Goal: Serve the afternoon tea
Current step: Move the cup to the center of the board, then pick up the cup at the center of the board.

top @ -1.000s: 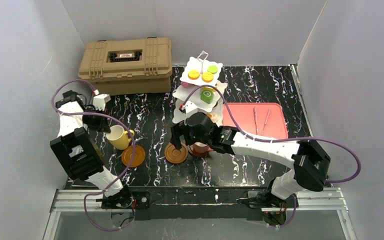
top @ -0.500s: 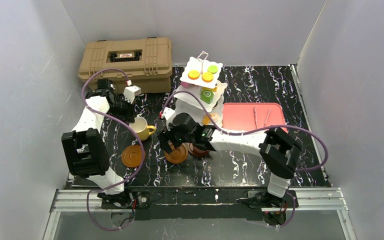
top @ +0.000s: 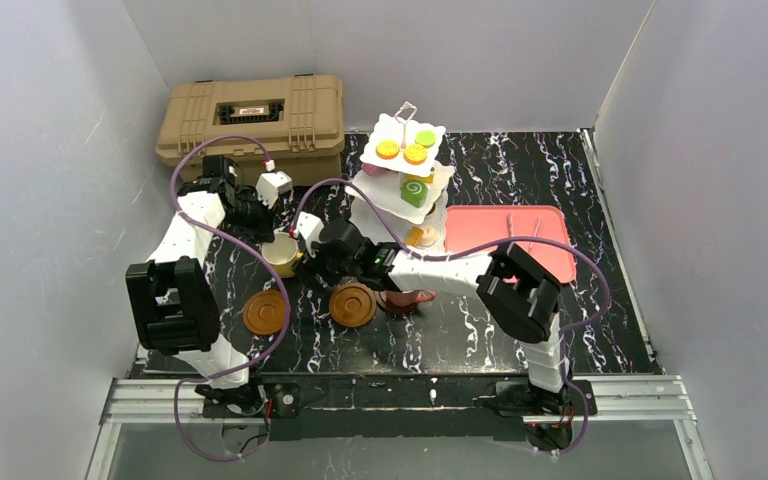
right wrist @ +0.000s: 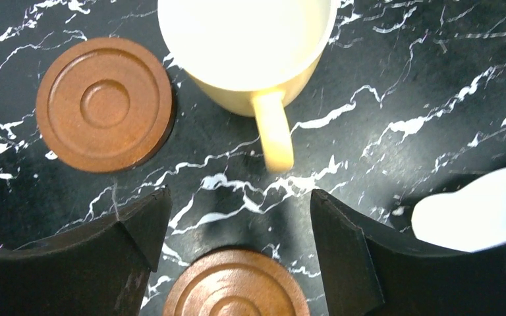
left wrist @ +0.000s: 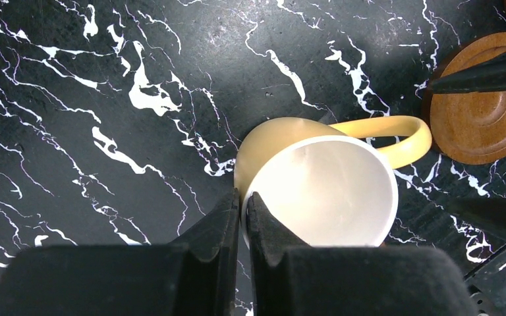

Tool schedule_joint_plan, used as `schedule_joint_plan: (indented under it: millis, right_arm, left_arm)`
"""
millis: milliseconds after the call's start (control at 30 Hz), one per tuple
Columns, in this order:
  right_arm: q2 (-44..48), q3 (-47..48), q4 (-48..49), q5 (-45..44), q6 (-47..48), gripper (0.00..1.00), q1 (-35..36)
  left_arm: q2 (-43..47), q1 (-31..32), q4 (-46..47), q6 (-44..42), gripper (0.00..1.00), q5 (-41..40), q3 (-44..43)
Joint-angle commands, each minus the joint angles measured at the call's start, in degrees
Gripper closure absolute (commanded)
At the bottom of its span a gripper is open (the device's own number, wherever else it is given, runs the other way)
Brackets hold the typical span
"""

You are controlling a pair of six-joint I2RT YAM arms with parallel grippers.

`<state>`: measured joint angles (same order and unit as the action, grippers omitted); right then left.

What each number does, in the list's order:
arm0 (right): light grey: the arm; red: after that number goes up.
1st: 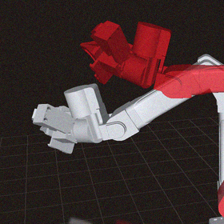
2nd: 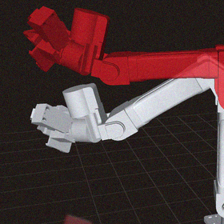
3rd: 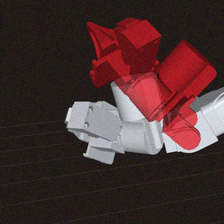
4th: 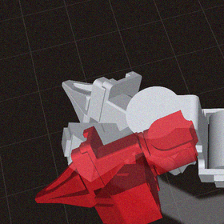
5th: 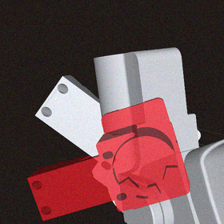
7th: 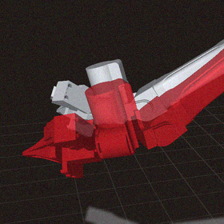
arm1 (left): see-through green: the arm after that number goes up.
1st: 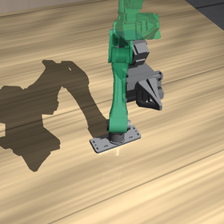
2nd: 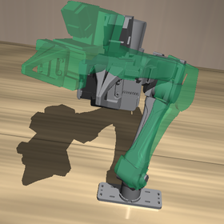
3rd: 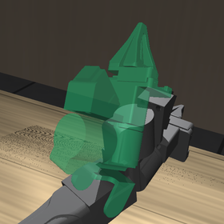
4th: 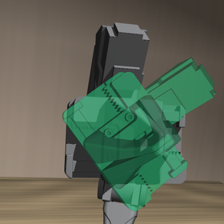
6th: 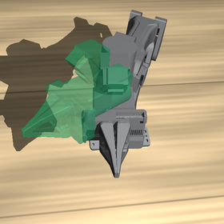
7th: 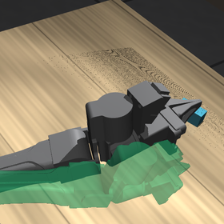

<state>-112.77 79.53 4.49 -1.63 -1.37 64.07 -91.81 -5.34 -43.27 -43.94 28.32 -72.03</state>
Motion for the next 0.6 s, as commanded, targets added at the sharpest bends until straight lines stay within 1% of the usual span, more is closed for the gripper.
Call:
schedule_joint_plan:
  millis: [0,33,67,167,233,300,367,400,467,500,533,567]
  right_arm:
    - [-2.2,5.4,2.2,-0.4,4.6,0.15,-0.5]
    - [-3.1,6.1,2.3,-0.2,4.9,0.15,-0.5]
    - [-3.8,6.8,2.4,-0.1,5.2,0.15,-0.4]
    - [-6.2,9.8,1.2,-0.1,5.7,0.17,-0.5]
    - [-7.9,12.3,-0.3,0.4,5.7,0.20,-0.5]
    - [-8.6,13.2,-0.3,0.4,5.6,0.24,-0.5]
    - [-8.8,13.3,0.3,-0.2,5.5,0.27,-0.5]
    - [-9.1,13.6,0.5,-0.5,5.5,0.31,-0.5]
    - [-9.9,14.9,-0.7,-1.4,5.4,0.43,-0.5]
    - [-10.5,15.6,-1.7,-1.8,5.4,0.53,-0.5]
    - [-10.9,16.2,-2.4,-2.4,5.5,0.63,-0.5]
    - [-10.9,16.4,-2.8,-2.8,5.4,0.75,-0.4]
  left_arm:
    - [1.8,0.2,-0.3,-0.9,0.88,3.2,-0.6]
    - [1.9,0.2,-0.4,-0.8,0.80,3.6,-0.5]
    - [2.2,0.2,-0.4,-0.8,0.74,3.7,-0.5]
    - [2.5,0.2,-0.4,-0.7,0.66,3.0,-0.7]
    - [2.7,0.2,-0.3,-0.3,0.56,2.0,-1.1]
    - [3.1,0.1,-0.4,0.0,0.42,1.0,-1.5]
    - [3.9,-0.4,-0.4,0.6,0.26,0.9,-1.8]
    - [4.8,-0.7,-0.4,1.3,0.21,0.8,-2.1]
    - [5.8,-1.6,-0.9,2.9,0.10,0.8,-2.7]
    - [6.1,-2.4,-1.5,4.1,0.08,0.9,-3.5]
    - [5.9,-3.8,-2.1,5.9,0.04,1.7,-4.5]
    - [5.4,-5.6,-2.9,8.1,0.02,3.0,-5.7]
